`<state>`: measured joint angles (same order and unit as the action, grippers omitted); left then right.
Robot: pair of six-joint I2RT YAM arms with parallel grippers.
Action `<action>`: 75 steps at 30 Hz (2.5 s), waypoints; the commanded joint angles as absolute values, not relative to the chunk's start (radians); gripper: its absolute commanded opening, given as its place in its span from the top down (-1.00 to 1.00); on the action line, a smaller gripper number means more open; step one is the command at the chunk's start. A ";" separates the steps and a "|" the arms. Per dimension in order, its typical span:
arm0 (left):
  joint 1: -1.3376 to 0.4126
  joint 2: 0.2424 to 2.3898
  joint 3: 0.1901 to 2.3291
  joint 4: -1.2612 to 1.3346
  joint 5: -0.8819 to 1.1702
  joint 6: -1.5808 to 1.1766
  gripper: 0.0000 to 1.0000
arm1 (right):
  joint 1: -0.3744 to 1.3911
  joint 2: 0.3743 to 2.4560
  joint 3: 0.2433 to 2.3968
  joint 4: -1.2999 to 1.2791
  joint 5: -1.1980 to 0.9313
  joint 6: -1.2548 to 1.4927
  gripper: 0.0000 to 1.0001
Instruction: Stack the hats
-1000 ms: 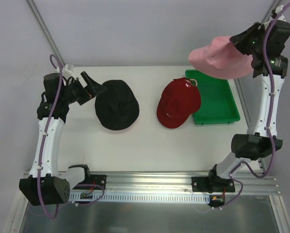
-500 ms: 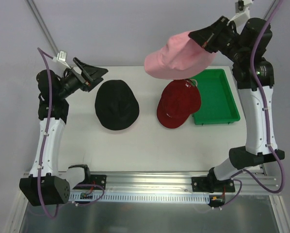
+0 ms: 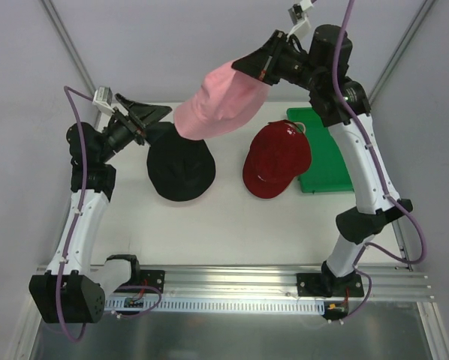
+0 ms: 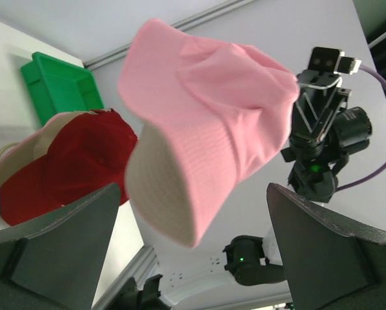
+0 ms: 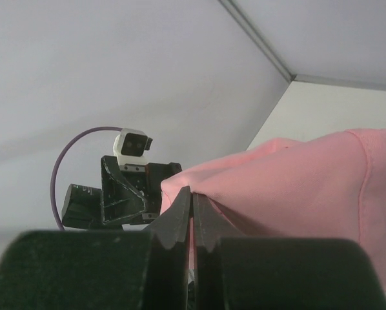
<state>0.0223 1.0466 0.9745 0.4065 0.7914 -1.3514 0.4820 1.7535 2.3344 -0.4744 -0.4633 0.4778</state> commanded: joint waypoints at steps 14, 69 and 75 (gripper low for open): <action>-0.023 0.911 0.862 0.399 0.669 -1.307 -0.48 | 0.594 1.891 2.445 -0.426 -0.528 0.539 0.99; -0.023 0.568 0.773 -0.236 0.261 -0.891 0.70 | 0.796 1.969 2.533 -0.653 -0.215 0.305 0.99; -0.021 0.594 0.683 -0.212 0.141 -0.824 0.55 | 0.788 2.058 2.530 -0.646 -0.230 0.310 0.99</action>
<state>-0.0204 0.5751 0.7322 -0.1818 0.2363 -0.8879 0.8066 2.0270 2.4874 -0.6930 -0.2287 0.3023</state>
